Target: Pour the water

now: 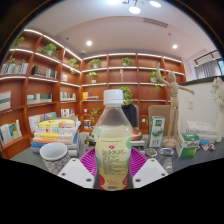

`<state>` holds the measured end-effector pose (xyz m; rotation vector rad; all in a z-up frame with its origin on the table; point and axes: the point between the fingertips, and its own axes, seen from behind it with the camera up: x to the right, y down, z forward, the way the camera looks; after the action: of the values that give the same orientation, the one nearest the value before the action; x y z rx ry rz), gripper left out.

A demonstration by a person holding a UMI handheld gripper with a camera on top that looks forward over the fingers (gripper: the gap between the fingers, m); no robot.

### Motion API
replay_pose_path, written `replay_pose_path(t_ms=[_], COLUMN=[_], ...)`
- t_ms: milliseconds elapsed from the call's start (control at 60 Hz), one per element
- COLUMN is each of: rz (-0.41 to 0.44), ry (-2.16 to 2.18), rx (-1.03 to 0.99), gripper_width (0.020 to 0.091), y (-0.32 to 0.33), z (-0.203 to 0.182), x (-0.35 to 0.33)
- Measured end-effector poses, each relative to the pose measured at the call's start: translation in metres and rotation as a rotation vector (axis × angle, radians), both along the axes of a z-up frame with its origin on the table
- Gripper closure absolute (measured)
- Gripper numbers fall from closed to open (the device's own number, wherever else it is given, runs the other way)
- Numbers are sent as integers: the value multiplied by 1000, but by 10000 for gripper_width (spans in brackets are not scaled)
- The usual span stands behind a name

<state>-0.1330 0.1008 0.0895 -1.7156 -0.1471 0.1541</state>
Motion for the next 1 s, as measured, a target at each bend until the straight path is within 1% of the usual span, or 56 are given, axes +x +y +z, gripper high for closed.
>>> replay_pose_path(t_ms=[133, 150, 300, 317, 350, 400, 417, 433, 483, 533, 750, 850, 1000], rz=[-9, -11, -25, -30, -48, -71, -79, -82, -108, -125, -140, -215, -267], ry=[0, 1, -23, -30, -37, -33, -28, -24, -12, -7, 5, 1, -17], rx=[-1, -2, -23, -33, -57, -78, -78, -75, -68, -60, -41, -33, -53], gripper_width=[721, 696, 584, 549, 448, 266, 237, 233, 256, 247, 246, 246, 249], y=[-6, -6, -6, -7, -9, -17, -20, -25, -39, -58, -142, -179, -213], z=[0, 0, -2, -4, -8, -10, -9, -8, -5, -2, 10, 11, 2], x=[0, 0, 0, 0, 3, 6, 7, 8, 12, 14, 9, 22, 31])
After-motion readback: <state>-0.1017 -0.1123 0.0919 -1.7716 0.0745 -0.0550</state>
